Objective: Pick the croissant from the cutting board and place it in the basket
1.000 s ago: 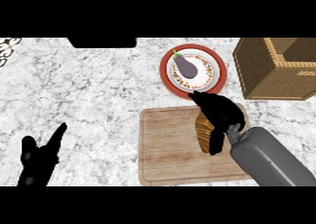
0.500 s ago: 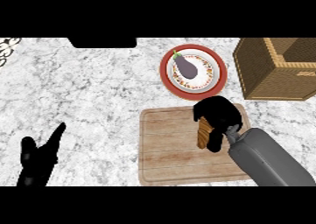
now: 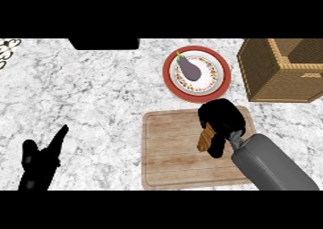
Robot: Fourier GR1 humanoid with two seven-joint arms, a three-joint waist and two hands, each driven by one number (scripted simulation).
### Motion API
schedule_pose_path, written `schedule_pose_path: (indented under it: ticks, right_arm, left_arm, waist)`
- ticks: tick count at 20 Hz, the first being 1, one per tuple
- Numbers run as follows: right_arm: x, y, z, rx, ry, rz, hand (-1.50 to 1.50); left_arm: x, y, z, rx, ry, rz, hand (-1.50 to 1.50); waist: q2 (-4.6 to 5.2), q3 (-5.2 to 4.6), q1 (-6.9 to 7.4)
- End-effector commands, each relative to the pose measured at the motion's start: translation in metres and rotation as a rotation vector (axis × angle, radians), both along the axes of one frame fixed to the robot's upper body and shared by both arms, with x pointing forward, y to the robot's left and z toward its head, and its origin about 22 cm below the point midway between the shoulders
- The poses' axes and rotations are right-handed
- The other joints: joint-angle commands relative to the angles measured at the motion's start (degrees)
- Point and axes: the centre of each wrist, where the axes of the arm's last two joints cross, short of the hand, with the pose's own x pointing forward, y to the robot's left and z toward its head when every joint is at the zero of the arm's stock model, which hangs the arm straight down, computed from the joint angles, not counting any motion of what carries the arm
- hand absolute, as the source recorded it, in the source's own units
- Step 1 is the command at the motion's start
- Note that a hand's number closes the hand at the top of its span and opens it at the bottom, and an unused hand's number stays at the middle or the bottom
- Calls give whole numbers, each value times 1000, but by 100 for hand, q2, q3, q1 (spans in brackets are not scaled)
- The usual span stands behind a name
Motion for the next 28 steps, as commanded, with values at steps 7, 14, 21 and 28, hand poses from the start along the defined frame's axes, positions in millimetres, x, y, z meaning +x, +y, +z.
schedule_pose_path:
  ticks: [7, 14, 21, 28]
  right_arm:
    - [-48, 72, 5, 95, -157, -209, 150]
    - [-50, 56, 97, 833, -374, -376, 150]
    - [-69, 31, 185, 941, -545, -464, 150]
    - [-45, -13, 245, 909, -665, -593, 150]
  left_arm:
    - [7, -9, -20, -23, 78, 15, 0]
    - [-11, -3, -11, -42, 77, 26, 0]
    - [-8, -5, -22, -42, 75, 29, 0]
    - [5, -7, -18, -29, 75, 0, 0]
  waist:
    - [95, -94, -81]
    - [73, -74, -162]
    - [73, -99, -122]
    - [99, -98, -71]
